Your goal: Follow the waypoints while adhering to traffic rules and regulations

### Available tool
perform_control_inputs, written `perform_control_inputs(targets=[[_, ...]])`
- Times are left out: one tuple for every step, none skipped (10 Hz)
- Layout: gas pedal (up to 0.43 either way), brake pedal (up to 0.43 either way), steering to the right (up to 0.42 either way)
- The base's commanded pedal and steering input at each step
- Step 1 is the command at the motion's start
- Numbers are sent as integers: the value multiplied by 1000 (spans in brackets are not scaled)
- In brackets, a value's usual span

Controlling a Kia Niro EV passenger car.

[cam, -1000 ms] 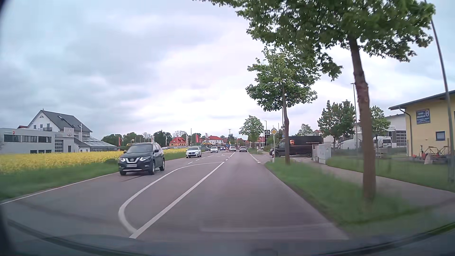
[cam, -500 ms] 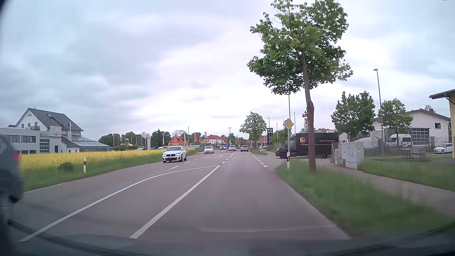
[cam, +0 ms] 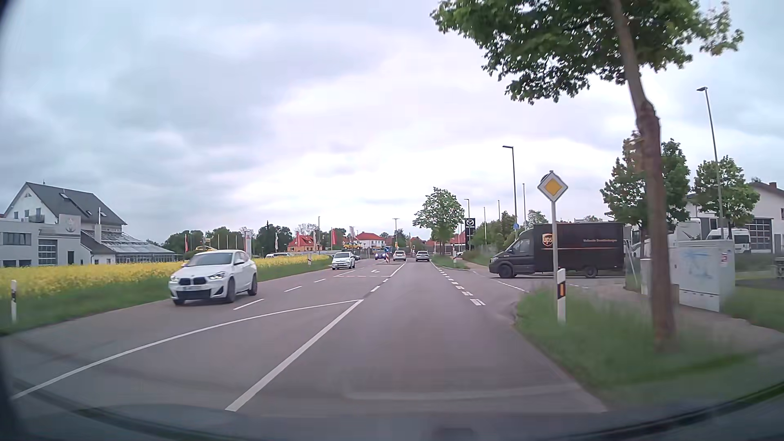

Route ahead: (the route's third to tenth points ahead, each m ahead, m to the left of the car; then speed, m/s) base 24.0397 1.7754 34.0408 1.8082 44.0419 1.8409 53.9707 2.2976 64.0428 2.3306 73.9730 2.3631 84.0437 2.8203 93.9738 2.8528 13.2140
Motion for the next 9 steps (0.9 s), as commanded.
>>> perform_control_inputs(targets=[[118, 0, -1], [118, 0, -1], [118, 0, -1], [118, 0, -1], [118, 0, -1], [130, 0, -1], [130, 0, -1], [130, 0, -1], [130, 0, -1]])
